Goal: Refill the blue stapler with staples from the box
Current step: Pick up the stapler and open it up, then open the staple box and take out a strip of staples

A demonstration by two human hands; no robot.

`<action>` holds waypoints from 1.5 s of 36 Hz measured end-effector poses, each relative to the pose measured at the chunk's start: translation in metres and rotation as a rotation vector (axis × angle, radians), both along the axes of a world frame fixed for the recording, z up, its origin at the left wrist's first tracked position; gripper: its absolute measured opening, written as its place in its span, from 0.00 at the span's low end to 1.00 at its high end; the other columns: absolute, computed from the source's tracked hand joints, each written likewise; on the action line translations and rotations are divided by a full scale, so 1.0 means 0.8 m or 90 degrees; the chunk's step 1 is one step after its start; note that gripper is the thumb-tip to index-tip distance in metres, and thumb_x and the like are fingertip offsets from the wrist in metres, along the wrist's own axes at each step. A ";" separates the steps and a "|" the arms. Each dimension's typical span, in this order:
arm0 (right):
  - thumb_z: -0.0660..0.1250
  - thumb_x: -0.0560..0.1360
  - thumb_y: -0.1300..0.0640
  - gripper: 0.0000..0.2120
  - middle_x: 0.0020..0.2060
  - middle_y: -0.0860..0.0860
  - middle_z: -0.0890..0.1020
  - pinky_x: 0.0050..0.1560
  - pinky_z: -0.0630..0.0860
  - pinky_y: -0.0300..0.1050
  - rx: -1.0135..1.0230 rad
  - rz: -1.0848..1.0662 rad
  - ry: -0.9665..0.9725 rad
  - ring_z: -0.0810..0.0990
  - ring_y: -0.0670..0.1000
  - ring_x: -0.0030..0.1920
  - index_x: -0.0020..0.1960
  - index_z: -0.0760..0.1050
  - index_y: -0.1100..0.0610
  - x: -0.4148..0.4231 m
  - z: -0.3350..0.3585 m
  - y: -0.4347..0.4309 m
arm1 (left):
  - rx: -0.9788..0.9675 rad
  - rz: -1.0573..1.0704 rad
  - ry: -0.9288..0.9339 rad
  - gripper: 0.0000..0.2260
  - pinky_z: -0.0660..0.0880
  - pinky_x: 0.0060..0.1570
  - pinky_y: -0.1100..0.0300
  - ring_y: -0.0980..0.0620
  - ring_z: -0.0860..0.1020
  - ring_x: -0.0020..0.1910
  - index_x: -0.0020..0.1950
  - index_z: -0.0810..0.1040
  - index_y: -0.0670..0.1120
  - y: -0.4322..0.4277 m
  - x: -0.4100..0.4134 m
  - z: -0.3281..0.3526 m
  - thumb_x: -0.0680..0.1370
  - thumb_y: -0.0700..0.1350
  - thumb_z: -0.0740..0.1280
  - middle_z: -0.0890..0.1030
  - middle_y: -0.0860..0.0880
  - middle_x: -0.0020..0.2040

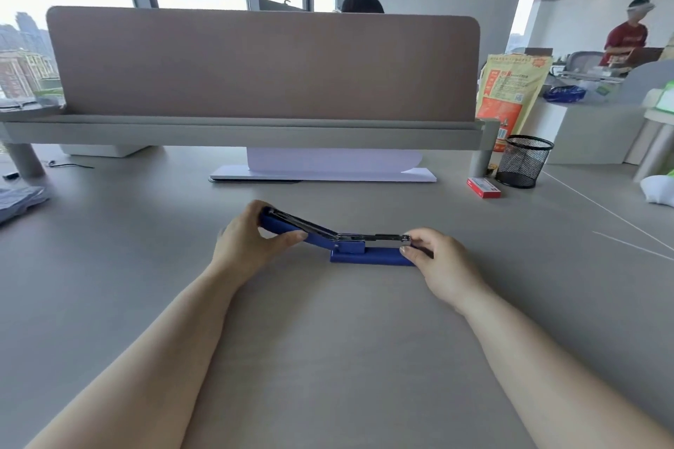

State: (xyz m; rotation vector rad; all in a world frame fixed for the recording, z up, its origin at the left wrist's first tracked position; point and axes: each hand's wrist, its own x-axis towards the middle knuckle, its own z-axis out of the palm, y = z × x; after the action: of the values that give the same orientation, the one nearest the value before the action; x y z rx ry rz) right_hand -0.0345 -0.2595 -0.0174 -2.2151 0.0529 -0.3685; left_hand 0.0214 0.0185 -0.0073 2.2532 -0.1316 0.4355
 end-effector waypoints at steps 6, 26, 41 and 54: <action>0.66 0.74 0.53 0.10 0.52 0.49 0.84 0.56 0.76 0.51 -0.027 -0.017 -0.006 0.80 0.52 0.53 0.54 0.77 0.52 -0.002 0.001 0.001 | 0.171 0.110 0.060 0.24 0.59 0.53 0.55 0.48 0.76 0.50 0.47 0.74 0.55 -0.002 -0.009 0.003 0.63 0.72 0.65 0.80 0.54 0.45; 0.67 0.73 0.57 0.08 0.51 0.51 0.82 0.54 0.73 0.44 0.082 -0.065 0.012 0.79 0.51 0.53 0.52 0.78 0.53 -0.020 0.017 -0.054 | 0.115 0.054 -0.201 0.14 0.66 0.58 0.48 0.42 0.72 0.59 0.57 0.74 0.50 -0.055 -0.051 0.035 0.74 0.55 0.64 0.76 0.47 0.59; 0.66 0.72 0.57 0.11 0.55 0.53 0.82 0.57 0.73 0.46 -0.108 -0.232 0.000 0.79 0.55 0.56 0.54 0.77 0.55 -0.023 0.009 -0.205 | 0.372 -0.333 0.013 0.23 0.52 0.73 0.52 0.48 0.55 0.75 0.72 0.59 0.47 -0.328 -0.065 0.002 0.79 0.54 0.51 0.57 0.50 0.77; 0.54 0.77 0.42 0.31 0.77 0.46 0.46 0.75 0.49 0.52 -0.369 -0.070 0.125 0.46 0.54 0.77 0.75 0.47 0.48 0.116 0.013 -0.226 | 0.427 -0.276 0.010 0.28 0.46 0.74 0.54 0.51 0.50 0.76 0.74 0.53 0.47 -0.338 -0.048 -0.015 0.78 0.59 0.46 0.54 0.50 0.77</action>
State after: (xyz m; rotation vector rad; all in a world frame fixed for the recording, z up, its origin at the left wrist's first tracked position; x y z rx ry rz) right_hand 0.0583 -0.4401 -0.0067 -2.8270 0.1963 -0.2426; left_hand -0.0168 -0.2518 -0.0191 2.7671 -0.8483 0.1435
